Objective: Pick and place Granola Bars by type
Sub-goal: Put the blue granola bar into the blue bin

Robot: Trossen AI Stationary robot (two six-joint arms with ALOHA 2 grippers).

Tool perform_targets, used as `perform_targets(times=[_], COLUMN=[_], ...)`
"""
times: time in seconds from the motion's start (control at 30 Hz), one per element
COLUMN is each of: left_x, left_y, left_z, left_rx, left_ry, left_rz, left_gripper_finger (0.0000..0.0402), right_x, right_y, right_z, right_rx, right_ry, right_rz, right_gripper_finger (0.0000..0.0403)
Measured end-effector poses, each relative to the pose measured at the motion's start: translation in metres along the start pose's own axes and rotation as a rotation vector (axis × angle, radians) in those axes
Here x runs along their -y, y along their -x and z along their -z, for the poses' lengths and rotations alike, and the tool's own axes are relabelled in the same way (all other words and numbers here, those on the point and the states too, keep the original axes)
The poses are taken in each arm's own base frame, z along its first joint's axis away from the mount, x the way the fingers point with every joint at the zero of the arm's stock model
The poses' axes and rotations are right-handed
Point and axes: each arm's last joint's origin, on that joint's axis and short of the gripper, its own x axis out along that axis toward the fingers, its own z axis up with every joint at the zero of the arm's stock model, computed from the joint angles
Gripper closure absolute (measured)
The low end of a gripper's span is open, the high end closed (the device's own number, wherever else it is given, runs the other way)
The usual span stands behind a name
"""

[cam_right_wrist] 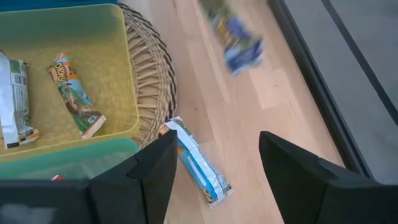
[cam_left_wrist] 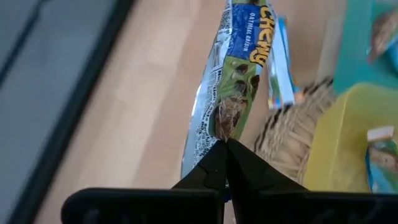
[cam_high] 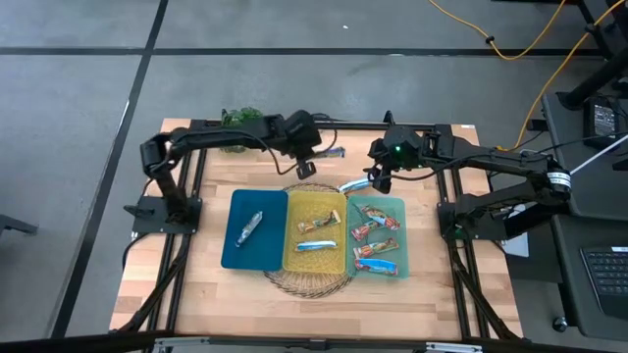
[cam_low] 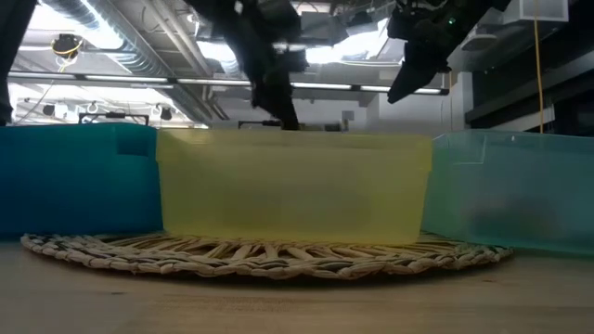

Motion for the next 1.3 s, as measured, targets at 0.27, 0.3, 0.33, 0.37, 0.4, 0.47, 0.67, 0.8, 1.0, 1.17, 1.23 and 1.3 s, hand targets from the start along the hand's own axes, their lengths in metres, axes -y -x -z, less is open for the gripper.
perform_targets(times=[0.27, 0.3, 0.33, 0.37, 0.4, 0.47, 0.67, 0.8, 1.0, 1.17, 1.23, 1.3], left_x=[-0.008, -0.008, -0.009, -0.009, -0.009, -0.009, -0.009, -0.008, 0.000, 0.009, 0.014, 0.018], left_y=[0.063, 0.071, 0.078, 0.086, 0.093, 0.107, 0.143, 0.164, 0.190, 0.208, 0.215, 0.220], left_z=[-0.005, -0.004, -0.004, -0.004, -0.003, -0.003, 0.002, 0.009, 0.021, 0.032, 0.038, 0.045], left_rx=[0.121, 0.130, 0.149, 0.164, 0.176, 0.212, 0.297, 0.328, 0.341, 0.342, 0.326, 0.303], left_ry=[0.029, 0.033, 0.037, 0.041, 0.045, 0.056, 0.090, 0.106, 0.103, 0.132, 0.139, 0.146], left_rz=[-0.101, -0.113, -0.123, -0.126, -0.131, -0.143, -0.155, -0.154, -0.128, -0.091, -0.069, -0.049], left_gripper_finger=[0.0400, 0.0400, 0.0400, 0.0400, 0.0400, 0.0400, 0.0400, 0.0400, 0.0400, 0.0400, 0.0400, 0.0400], right_x=[0.000, 0.000, 0.000, 0.000, 0.000, 0.000, 0.000, 0.000, 0.001, 0.001, 0.001, 0.001], right_y=[0.000, 0.000, 0.000, 0.000, 0.000, 0.000, 0.000, 0.000, 0.000, 0.001, 0.001, 0.001], right_z=[-0.001, -0.001, -0.001, -0.002, -0.002, -0.003, -0.004, -0.005, -0.008, -0.010, -0.010, -0.011], right_rx=[0.007, 0.010, 0.013, 0.016, 0.020, 0.032, 0.041, 0.048, 0.081, 0.103, 0.108, 0.110], right_ry=[0.000, -0.001, -0.001, -0.001, -0.001, -0.004, -0.008, -0.008, -0.011, -0.037, -0.043, -0.043], right_rz=[0.001, 0.001, 0.001, 0.001, 0.002, 0.003, 0.004, 0.004, 0.007, 0.008, 0.008, 0.008], right_gripper_finger=[0.0174, 0.0174, 0.0174, 0.0174, 0.0174, 0.0174, 0.0174, 0.0174, 0.0174, 0.0174, 0.0174, 0.0174])
